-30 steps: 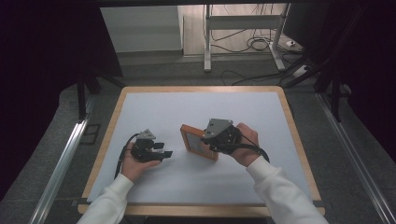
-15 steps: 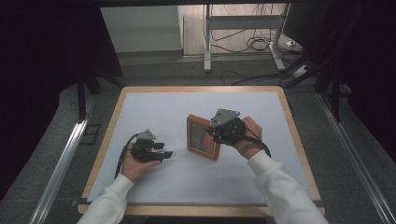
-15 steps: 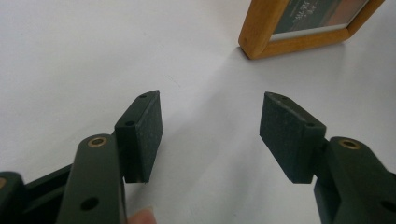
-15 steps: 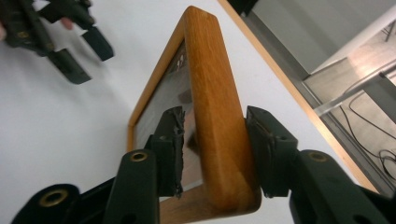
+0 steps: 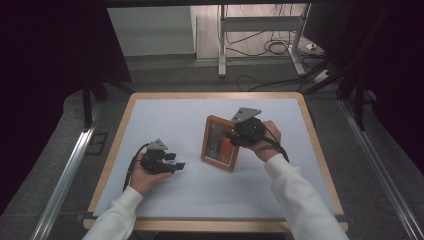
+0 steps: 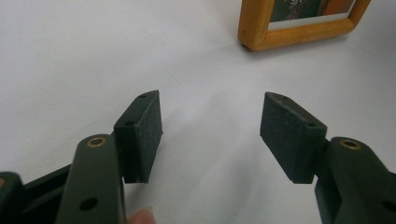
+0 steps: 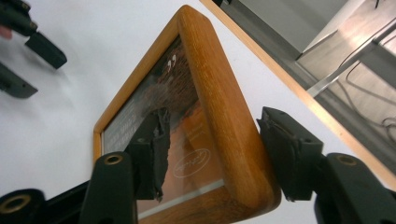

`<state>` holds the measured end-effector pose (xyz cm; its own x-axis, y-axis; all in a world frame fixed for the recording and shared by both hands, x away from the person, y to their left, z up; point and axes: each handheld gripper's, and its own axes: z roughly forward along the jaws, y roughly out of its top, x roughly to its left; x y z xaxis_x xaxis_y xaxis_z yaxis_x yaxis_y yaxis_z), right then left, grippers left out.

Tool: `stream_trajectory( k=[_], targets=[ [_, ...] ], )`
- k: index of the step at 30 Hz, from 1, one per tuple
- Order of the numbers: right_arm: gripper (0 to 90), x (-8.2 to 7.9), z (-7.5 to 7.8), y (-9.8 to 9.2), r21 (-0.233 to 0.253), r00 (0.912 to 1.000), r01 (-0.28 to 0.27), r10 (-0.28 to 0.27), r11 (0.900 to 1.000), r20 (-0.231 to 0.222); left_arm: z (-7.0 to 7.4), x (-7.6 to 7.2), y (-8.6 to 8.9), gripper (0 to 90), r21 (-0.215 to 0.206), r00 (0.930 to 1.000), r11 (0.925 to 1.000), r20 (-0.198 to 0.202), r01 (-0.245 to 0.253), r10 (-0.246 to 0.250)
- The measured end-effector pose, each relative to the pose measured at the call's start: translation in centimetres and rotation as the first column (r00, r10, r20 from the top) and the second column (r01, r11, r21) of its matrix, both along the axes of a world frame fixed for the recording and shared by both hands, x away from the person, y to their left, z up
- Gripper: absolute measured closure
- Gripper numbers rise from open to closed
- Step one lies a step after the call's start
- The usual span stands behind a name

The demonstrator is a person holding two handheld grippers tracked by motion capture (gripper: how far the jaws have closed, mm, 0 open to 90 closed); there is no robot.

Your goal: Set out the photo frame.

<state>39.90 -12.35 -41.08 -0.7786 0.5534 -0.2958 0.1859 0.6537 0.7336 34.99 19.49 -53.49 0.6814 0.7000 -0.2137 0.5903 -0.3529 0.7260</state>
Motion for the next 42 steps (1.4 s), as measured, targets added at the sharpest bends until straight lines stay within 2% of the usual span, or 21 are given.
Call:
stream_trajectory(
  k=[3, 6, 11, 15, 19, 22, 24, 27, 30, 36, 38, 39, 40, 42],
  targets=[
    [36.9, 0.0, -0.1, -0.2, 0.041, 0.9996, 0.020, -0.019, 0.999, -0.021, 0.0, 0.0, 0.0, 38.4, 0.002, 1.0000, 1.0000, 0.004, 0.001, -0.001],
    [32.9, -0.4, 0.0, -0.5, 0.068, 0.9992, 0.035, -0.033, 0.997, -0.023, 0.1, 0.0, 0.0, 38.4, 0.004, 1.0000, 1.0000, 0.005, 0.001, -0.001],
    [26.8, -1.4, 0.0, -2.4, 0.151, 0.9957, 0.087, -0.081, 0.985, -0.044, 0.1, 0.0, 0.0, 38.3, 0.003, 1.0000, 1.0000, 0.004, -0.002, 0.002],
    [25.3, -2.5, -0.5, -4.2, 0.191, 0.9933, 0.111, -0.102, 0.975, -0.053, 0.2, -0.1, -0.2, 38.2, 0.003, 1.0000, 1.0000, 0.008, 0.000, 0.000],
    [25.2, -3.6, -1.7, -5.7, 0.233, 0.9875, 0.144, -0.125, 0.962, -0.096, 0.4, -0.3, -0.4, 38.3, 0.002, 0.9997, 1.0000, 0.024, 0.001, -0.001],
    [27.1, -4.8, -2.9, -6.5, 0.239, 0.9842, 0.170, -0.153, 0.956, -0.089, 0.6, -0.4, -0.4, 38.2, 0.011, 0.9995, 0.9999, 0.030, 0.009, -0.009],
    [29.1, -5.5, -3.7, -7.0, 0.256, 0.9840, 0.167, -0.144, 0.952, -0.104, 0.6, -0.5, -0.5, 38.2, 0.013, 0.9994, 0.9999, 0.032, 0.010, -0.011],
    [29.7, -6.3, -4.9, -7.5, 0.251, 0.9838, 0.155, -0.126, 0.956, -0.128, 0.6, -0.6, -0.6, 38.1, 0.011, 0.9994, 0.9999, 0.034, 0.011, -0.011],
    [30.6, -6.7, -5.8, -7.9, 0.262, 0.9816, 0.154, -0.118, 0.953, -0.150, 0.7, -0.7, -0.7, 37.9, 0.019, 0.9992, 0.9998, 0.039, 0.007, -0.008],
    [45.6, -7.8, -7.4, -8.4, 0.268, 0.9801, 0.124, -0.075, 0.956, -0.184, 1.0, -1.5, -0.7, 37.6, 0.012, 0.9985, 0.9999, 0.055, -0.004, 0.003],
    [56.1, -8.1, -7.7, -8.4, 0.256, 0.9812, 0.112, -0.066, 0.960, -0.181, 1.0, -1.9, -0.6, 37.3, 0.016, 0.9979, 0.9998, 0.065, -0.009, 0.008],
    [69.7, -8.3, -7.8, -8.3, 0.259, 0.9798, 0.070, -0.017, 0.963, -0.199, 1.1, -2.4, -0.5, 37.2, 0.019, 0.9976, 0.9998, 0.069, -0.010, 0.009],
    [69.7, -8.3, -7.8, -8.3, 0.259, 0.9798, 0.070, -0.017, 0.963, -0.199, 1.1, -2.4, -0.5, 37.1, 0.019, 0.9976, 0.9998, 0.069, -0.010, 0.009],
    [82.5, -8.4, -8.0, -7.9, 0.243, 0.9765, 0.023, 0.031, 0.970, -0.213, 1.2, -2.7, -0.4, 37.1, 0.016, 0.9974, 0.9998, 0.071, -0.012, 0.011]
  ],
)
